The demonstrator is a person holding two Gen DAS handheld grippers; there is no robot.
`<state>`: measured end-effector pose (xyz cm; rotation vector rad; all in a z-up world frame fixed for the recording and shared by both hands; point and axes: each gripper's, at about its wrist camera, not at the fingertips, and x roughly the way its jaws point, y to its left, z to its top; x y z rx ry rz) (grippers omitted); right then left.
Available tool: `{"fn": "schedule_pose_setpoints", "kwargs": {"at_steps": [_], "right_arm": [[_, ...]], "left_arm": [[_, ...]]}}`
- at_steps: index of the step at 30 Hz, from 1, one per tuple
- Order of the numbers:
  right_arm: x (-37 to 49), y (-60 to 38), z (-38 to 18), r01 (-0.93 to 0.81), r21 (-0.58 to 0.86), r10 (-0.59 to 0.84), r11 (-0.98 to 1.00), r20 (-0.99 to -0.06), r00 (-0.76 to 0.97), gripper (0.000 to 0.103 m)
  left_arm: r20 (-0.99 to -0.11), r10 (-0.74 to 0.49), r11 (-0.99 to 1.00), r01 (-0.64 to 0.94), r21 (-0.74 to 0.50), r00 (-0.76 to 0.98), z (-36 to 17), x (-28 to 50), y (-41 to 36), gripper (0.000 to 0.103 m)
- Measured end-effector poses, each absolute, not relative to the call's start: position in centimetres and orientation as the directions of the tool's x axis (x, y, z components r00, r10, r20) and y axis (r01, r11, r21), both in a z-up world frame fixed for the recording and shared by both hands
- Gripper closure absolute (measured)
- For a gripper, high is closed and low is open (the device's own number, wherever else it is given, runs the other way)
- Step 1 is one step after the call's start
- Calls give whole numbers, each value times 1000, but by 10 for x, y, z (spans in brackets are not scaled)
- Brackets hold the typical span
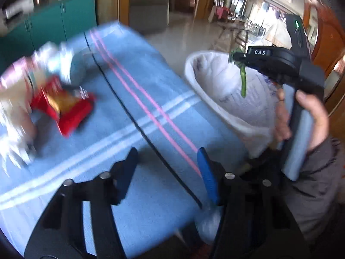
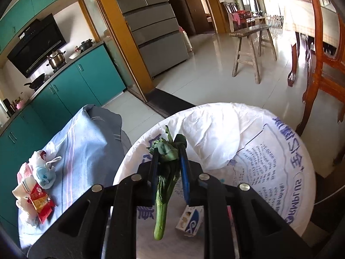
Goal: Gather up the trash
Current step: 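Carry the green bag and vegetable stalk over the bin and release both, then grasp the white tissue with the left gripper while the right gripper approaches the red snack packet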
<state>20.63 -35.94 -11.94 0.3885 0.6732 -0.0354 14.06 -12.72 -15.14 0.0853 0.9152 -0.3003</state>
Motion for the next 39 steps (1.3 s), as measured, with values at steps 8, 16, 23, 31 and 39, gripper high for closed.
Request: {"fn": "schedule_pose_setpoints", "kwargs": {"at_steps": [8,16,23,31,39], "right_arm": [[211,-349,-120,159,288,61,944,-627,777,83],[216,-352,-131,157,262,63,952,-670,739,24],[217,-327,-123,22,281,170,959,-640,749,24],[230,-190,-93,-426,392,575,816,-623,529,24],[221,-62,-119,-596,226,524,771,-757,391,35]], "left_arm": [[-740,-298,939,324,-114,603,-123,150,-129,87],[-638,-53,997,77,10,768,-91,160,-95,33],[-704,209,965,-259,37,678,-112,170,21,20],[-793,44,976,-197,-97,608,-136,175,48,65],[-774,96,979,-200,-41,625,-121,140,67,65]]}}
